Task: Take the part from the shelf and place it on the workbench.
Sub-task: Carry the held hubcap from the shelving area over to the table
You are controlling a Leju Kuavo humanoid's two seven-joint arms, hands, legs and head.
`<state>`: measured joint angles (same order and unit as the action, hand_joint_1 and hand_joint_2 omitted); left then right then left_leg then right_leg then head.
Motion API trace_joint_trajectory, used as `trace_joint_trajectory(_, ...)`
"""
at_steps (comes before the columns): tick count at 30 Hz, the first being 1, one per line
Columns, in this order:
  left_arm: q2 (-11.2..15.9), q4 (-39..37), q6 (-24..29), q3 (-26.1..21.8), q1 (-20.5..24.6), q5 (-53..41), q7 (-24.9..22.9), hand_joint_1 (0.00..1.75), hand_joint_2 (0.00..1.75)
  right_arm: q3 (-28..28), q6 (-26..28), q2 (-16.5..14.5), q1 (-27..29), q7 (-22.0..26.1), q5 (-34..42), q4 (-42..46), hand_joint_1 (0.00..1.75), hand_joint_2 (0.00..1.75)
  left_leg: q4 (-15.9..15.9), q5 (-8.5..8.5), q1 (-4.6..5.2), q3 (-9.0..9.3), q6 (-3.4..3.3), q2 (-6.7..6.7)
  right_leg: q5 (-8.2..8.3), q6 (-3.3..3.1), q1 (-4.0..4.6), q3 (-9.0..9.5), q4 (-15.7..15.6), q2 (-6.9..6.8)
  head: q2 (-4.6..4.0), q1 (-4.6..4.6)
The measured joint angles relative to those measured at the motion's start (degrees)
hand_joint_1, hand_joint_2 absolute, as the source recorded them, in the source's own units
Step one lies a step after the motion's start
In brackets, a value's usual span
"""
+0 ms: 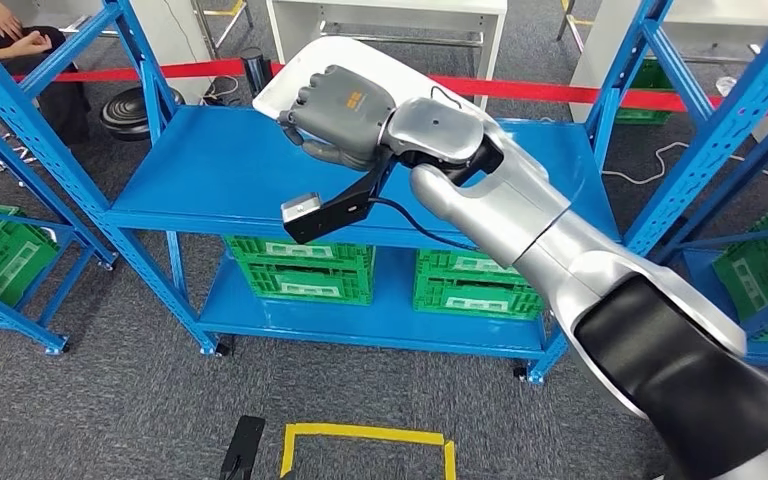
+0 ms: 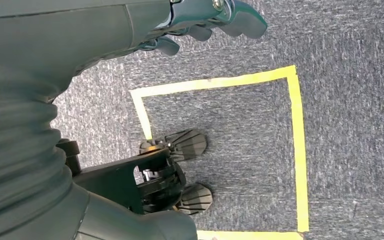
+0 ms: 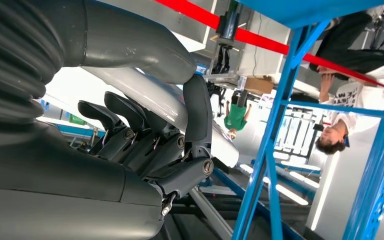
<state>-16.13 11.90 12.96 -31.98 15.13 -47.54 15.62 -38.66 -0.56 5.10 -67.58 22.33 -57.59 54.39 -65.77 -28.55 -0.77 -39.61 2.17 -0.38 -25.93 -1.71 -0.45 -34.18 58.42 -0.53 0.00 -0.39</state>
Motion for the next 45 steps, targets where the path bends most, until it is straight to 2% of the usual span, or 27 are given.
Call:
trace_joint_trajectory(2, 0.05, -0.01, -0.01, 0.0, 0.0, -0.13, -0.03, 0.0, 1.75, 0.0, -0.07, 0.0, -0.03, 0.01, 0.05, -0.39, 1.75, 1.75, -7.47, -3.76, -0.14, -2.7, 0.55, 0.05, 0.52, -0.12, -0.03, -0.75, 0.06, 0.0, 0.0, -0.02)
trace_joint_trajectory(3, 0.07, -0.01, -0.02, 0.0, -0.01, -0.2, -0.05, 0.0, 1.75, 0.0, -0.11, 0.03, 0.03, 0.01, 0.12, -0.61, 1.75, 1.75, -9.46, -4.41, -0.19, -3.18, 0.71, 0.06, 0.79, -0.04, -0.06, -1.12, 0.11, 0.01, 0.0, -0.01)
trace_joint_trajectory(4, 0.08, -0.01, -0.03, 0.0, -0.01, -0.28, -0.08, 0.0, 1.75, 0.0, -0.13, 0.08, 0.08, 0.01, 0.21, -0.8, 1.75, 1.75, -9.26, -4.03, -0.23, -2.56, 0.8, 0.08, 1.03, 0.09, -0.1, -1.47, 0.21, 0.02, 0.0, -0.01)
trace_joint_trajectory(5, 0.09, 0.0, -0.03, 0.0, 0.01, -0.35, -0.1, 0.0, 1.75, 0.0, -0.13, 0.16, 0.1, 0.01, 0.32, -0.94, 1.75, 1.75, -6.72, -2.74, -0.31, -0.74, 0.87, 0.1, 1.22, 0.25, -0.19, -1.77, 0.36, 0.03, 0.0, -0.01)
trace_joint_trajectory(6, 0.1, 0.01, -0.05, 0.0, 0.05, -0.41, -0.13, 0.0, 1.75, 0.0, -0.1, 0.28, 0.09, 0.01, 0.42, -1.03, 1.75, 1.75, -2.69, -1.29, -0.41, 1.74, 0.93, 0.11, 1.33, 0.45, -0.27, -2.04, 0.6, 0.04, 0.0, -0.01)
trace_joint_trajectory(8, 0.01, 0.01, -0.15, -0.01, 0.19, -0.5, -0.21, 0.0, 1.75, 0.0, 0.03, 0.57, 0.04, 0.01, 0.61, -1.1, 1.75, 1.75, 3.92, 0.27, -0.41, 5.58, 0.5, 0.0, 1.59, 1.04, -0.14, -2.73, 1.12, 0.08, 0.0, 0.0)
trace_joint_trajectory(9, -0.04, 0.01, -0.2, -0.01, 0.25, -0.52, -0.28, 0.0, 1.75, 0.0, 0.09, 0.7, 0.04, 0.03, 0.68, -1.12, 1.75, 1.75, 5.3, 0.39, -0.35, 6.21, 0.04, -0.08, 1.81, 1.43, 0.0, -3.02, 1.22, 0.11, 0.0, 0.02)
trace_joint_trajectory(12, -0.14, 0.0, -0.27, -0.03, 0.29, -0.5, -0.39, 0.0, 1.75, 0.0, 0.17, 1.11, 0.1, 0.02, 0.84, -1.12, 1.75, 1.75, 5.55, 1.0, -0.2, 5.71, -1.56, -0.19, 2.38, 2.51, -0.02, -3.45, 1.07, 0.18, 0.0, 0.08)
trace_joint_trajectory(14, -0.19, 0.01, -0.28, -0.07, 0.39, -0.39, -0.38, 0.0, 1.75, 0.0, 0.19, 1.34, 0.1, -0.04, 0.97, -1.12, 1.75, 1.75, 5.72, 1.66, -0.31, 5.2, -2.53, -0.08, 0.2, 3.03, -0.18, -4.68, 3.7, 0.22, 0.0, 0.11)
trace_joint_trajectory(17, -0.2, 0.0, -0.28, -0.11, 0.48, -0.05, -0.3, 0.0, 1.75, 0.0, 0.19, 1.44, 0.36, -0.18, 1.08, -1.12, 1.75, 1.75, 5.72, 2.54, -0.21, 4.03, -3.22, 0.05, -6.03, 3.44, -0.19, -9.01, 14.68, 0.35, 0.0, 0.15)
trace_joint_trajectory(18, -0.19, -0.01, -0.28, -0.15, 0.47, 0.06, -0.26, 0.0, 1.75, 0.0, 0.18, 1.44, 0.53, -0.23, 1.1, -1.12, 1.75, 1.75, 5.69, 2.81, -0.15, 3.66, -3.24, 0.05, -6.95, 3.42, -0.18, -9.7, 17.09, 0.38, 0.0, 0.15)
trace_joint_trajectory(19, -0.16, -0.01, -0.28, -0.19, 0.47, 0.15, -0.2, 0.0, 1.75, 0.0, 0.17, 1.44, 0.68, -0.29, 1.11, -1.12, 1.75, 1.75, 5.66, 3.07, -0.1, 3.34, -3.22, 0.04, -6.86, 3.29, -0.17, -9.32, 17.4, 0.39, 0.0, 0.15)
trace_joint_trajectory(20, -0.14, -0.01, -0.28, -0.26, 0.47, 0.21, -0.12, 0.0, 1.75, 0.0, 0.17, 1.44, 0.75, -0.35, 1.11, -1.12, 1.75, 1.75, 5.63, 3.29, -0.06, 3.07, -3.15, 0.01, -5.85, 3.07, -0.13, -7.68, 15.28, 0.39, 0.0, 0.15)
trace_joint_trajectory(22, -0.15, -0.01, -0.29, -0.38, 0.48, 0.27, 0.08, 0.0, 1.75, 0.0, 0.19, 1.43, 0.65, -0.48, 1.1, -1.12, 1.75, 1.75, 5.56, 3.68, 0.02, 2.72, -2.85, -0.02, -3.22, 2.37, 0.08, -2.43, 7.06, 0.39, 0.0, 0.14)
trace_joint_trajectory(23, -0.16, -0.01, -0.3, -0.44, 0.5, 0.28, 0.14, 0.0, 1.75, 0.0, 0.2, 1.36, 0.55, -0.52, 1.1, -1.12, 1.75, 1.75, 5.54, 3.88, 0.07, 2.59, -2.59, -0.03, -2.36, 2.06, 0.3, -0.48, 3.64, 0.39, 0.0, 0.14)
trace_joint_trajectory(24, -0.18, -0.01, -0.31, -0.47, 0.54, 0.28, 0.16, 0.0, 1.75, 0.0, 0.21, 1.3, 0.47, -0.57, 1.1, -1.11, 1.75, 1.75, 5.56, 4.09, 0.1, 2.49, -2.28, 0.0, -1.99, 1.8, 0.51, 0.56, 1.63, 0.41, 0.0, 0.14)
trace_joint_trajectory(26, -0.25, -0.02, -0.34, -0.51, 0.59, 0.28, 0.12, 0.0, 1.75, 0.0, 0.21, 1.19, 0.41, -0.66, 1.07, -1.1, 1.75, 1.75, 5.84, 4.62, 0.11, 2.36, -1.54, 0.03, -1.61, 1.38, 0.8, 0.5, 0.91, 0.45, 0.0, 0.19)
trace_joint_trajectory(28, -0.27, -0.03, -0.34, -0.55, 0.6, 0.28, 0.03, 0.0, 1.75, 0.0, 0.22, 1.14, 0.4, -0.71, 1.04, -1.1, 1.75, 1.75, 5.59, 4.33, 0.09, 1.98, -0.87, 0.05, -0.86, 0.69, 0.49, 0.33, 0.48, 0.31, 0.0, 0.16)
trace_joint_trajectory(30, -0.22, -0.03, -0.26, -0.61, 0.62, 0.31, -0.04, 0.0, 1.75, 0.0, 0.23, 1.03, 0.39, -0.72, 1.04, -1.1, 1.75, 1.75, 1.85, 1.45, 0.06, 0.43, -0.27, 0.06, -0.14, 0.05, 0.13, 0.06, 0.07, 0.13, 0.0, 0.03)
trace_joint_trajectory(32, -0.16, -0.03, -0.18, -0.65, 0.62, 0.45, -0.05, 0.0, 1.75, 0.0, 0.22, 0.95, 0.42, -0.72, 1.04, -1.12, 1.75, 1.75, -5.34, -2.68, 0.0, -2.17, 0.27, 0.07, 0.31, -0.2, 0.12, -0.51, 0.06, 0.07, 0.0, -0.05)
trace_joint_trajectory(33, -0.12, -0.04, -0.15, -0.67, 0.61, 0.54, -0.06, 0.0, 1.75, -0.01, 0.21, 0.9, 0.44, -0.71, 1.03, -1.13, 1.75, 1.75, -8.22, -3.93, -0.03, -3.08, 0.45, 0.08, 0.55, -0.19, 0.13, -0.85, 0.1, 0.04, 0.0, -0.05)
trace_joint_trajectory(34, -0.08, -0.04, -0.1, -0.69, 0.61, 0.62, -0.05, 0.0, 1.75, -0.01, 0.2, 0.83, 0.45, -0.71, 1.03, -1.14, 1.75, 1.75, -9.33, -4.22, -0.04, -3.13, 0.54, 0.08, 0.78, -0.12, 0.12, -1.18, 0.15, 0.04, 0.0, -0.05)
trace_joint_trajectory(35, -0.04, -0.04, -0.06, -0.7, 0.61, 0.67, -0.04, 0.0, 1.75, -0.02, 0.19, 0.76, 0.44, -0.7, 1.03, -1.14, 1.75, 1.75, -8.33, -3.55, -0.05, -2.13, 0.56, 0.09, 0.97, -0.01, 0.09, -1.48, 0.25, 0.03, 0.0, -0.05)
trace_joint_trajectory(37, 0.04, -0.03, 0.01, -0.72, 0.65, 0.7, -0.01, 0.0, 1.75, -0.02, 0.19, 0.69, 0.36, -0.7, 1.03, -1.14, 1.75, 1.75, -1.45, -1.0, -0.11, 2.22, 0.46, 0.12, 1.22, 0.3, -0.02, -1.98, 0.62, 0.02, 0.0, -0.05)
trace_joint_trajectory(39, 0.06, -0.03, 0.03, -0.72, 0.74, 0.7, 0.0, 0.0, 1.75, -0.02, 0.18, 0.68, 0.09, -0.7, 1.04, -1.14, 1.75, 1.75, 4.41, 0.37, -0.04, 5.51, -0.22, 0.02, 1.46, 0.85, 0.15, -2.6, 1.11, 0.03, 0.0, -0.01)
trace_joint_trajectory(43, 0.06, -0.04, 0.03, -0.75, 0.76, 0.69, -0.02, 0.0, 1.75, -0.02, 0.16, 0.65, -0.2, -0.7, 1.08, -1.14, 1.75, 1.75, 5.54, 1.16, 0.15, 5.51, -2.12, -0.17, 1.92, 2.17, 0.23, -3.29, 1.22, 0.07, 0.0, 0.03)
trace_joint_trajectory(45, 0.04, -0.03, 0.03, -0.79, 0.79, 0.69, 0.03, 0.0, 1.75, -0.02, 0.18, 0.65, -0.34, -0.75, 1.04, -1.14, 1.75, 1.75, 5.72, 1.77, 0.01, 5.04, -2.99, -0.07, -0.58, 2.69, 0.08, -4.68, 4.43, 0.15, 0.0, 0.08)
